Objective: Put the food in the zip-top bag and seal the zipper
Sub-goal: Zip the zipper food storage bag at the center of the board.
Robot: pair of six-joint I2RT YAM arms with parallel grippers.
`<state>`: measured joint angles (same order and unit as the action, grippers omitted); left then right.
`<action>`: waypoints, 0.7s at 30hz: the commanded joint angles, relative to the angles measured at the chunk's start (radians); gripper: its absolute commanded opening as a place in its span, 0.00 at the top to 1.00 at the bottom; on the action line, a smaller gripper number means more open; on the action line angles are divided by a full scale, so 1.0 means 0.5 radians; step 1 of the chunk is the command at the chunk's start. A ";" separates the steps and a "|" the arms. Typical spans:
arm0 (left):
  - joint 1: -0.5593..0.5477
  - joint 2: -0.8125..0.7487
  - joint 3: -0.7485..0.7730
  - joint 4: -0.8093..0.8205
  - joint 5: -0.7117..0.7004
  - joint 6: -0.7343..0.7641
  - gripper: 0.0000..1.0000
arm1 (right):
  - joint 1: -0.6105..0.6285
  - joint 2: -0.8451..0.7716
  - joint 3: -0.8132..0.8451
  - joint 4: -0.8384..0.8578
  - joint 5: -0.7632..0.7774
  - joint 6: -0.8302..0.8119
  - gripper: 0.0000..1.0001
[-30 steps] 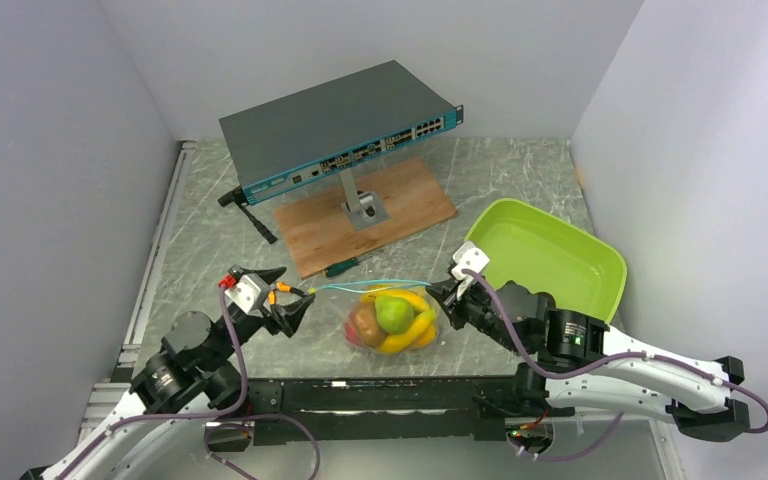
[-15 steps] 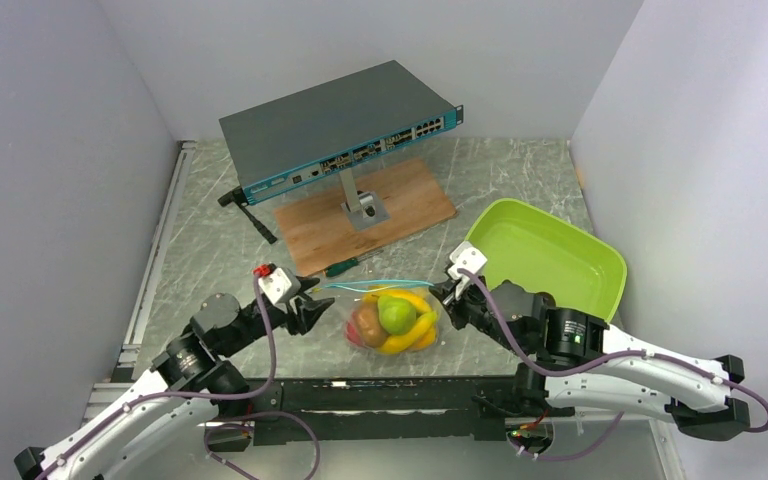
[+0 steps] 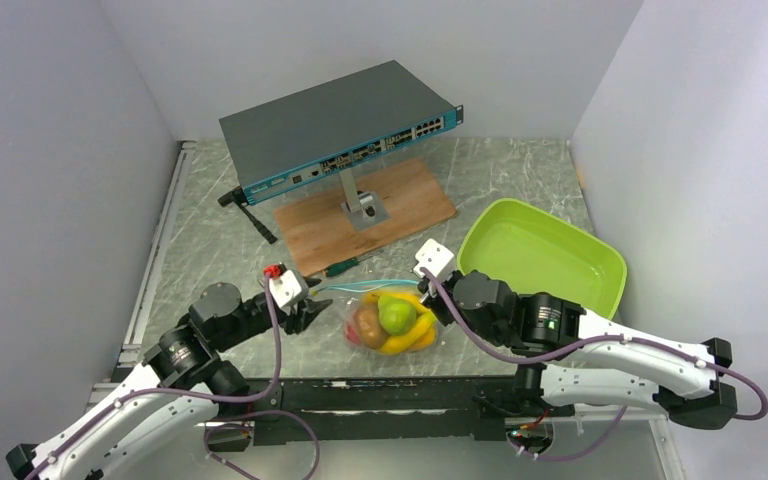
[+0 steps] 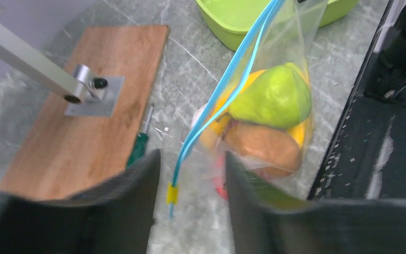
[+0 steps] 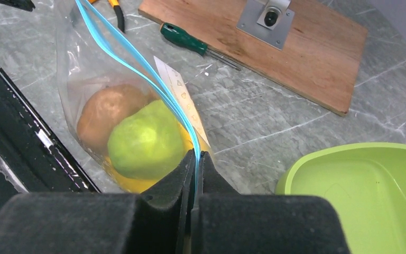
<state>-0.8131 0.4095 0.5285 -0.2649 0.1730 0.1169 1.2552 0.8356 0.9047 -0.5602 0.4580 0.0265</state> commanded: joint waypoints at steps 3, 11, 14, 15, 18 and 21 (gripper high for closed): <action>0.004 -0.056 0.085 -0.043 -0.454 -0.465 0.30 | -0.001 -0.134 0.080 -0.011 0.069 -0.018 0.99; 0.002 -0.100 0.233 -0.216 -1.057 -1.358 0.18 | -0.001 0.016 0.213 0.022 -0.258 -0.225 0.30; 0.005 0.046 0.453 -0.473 -1.155 -1.500 0.18 | -0.001 0.207 0.293 0.066 -0.350 -0.306 0.16; 0.003 0.088 0.511 -0.546 -1.160 -1.514 0.17 | -0.001 0.289 0.324 0.082 -0.346 -0.342 0.15; 0.005 0.146 0.608 -0.719 -1.149 -1.526 0.16 | -0.007 0.600 0.501 0.116 -0.331 -0.411 0.12; 0.006 0.124 0.631 -0.877 -1.180 -1.594 0.14 | -0.042 0.872 0.751 0.067 -0.401 -0.398 0.11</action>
<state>-0.8127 0.4740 0.8139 -0.5499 -0.3653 -0.5949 1.2507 1.1484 1.1347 -0.5476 0.3061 -0.1333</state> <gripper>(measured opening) 0.842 0.882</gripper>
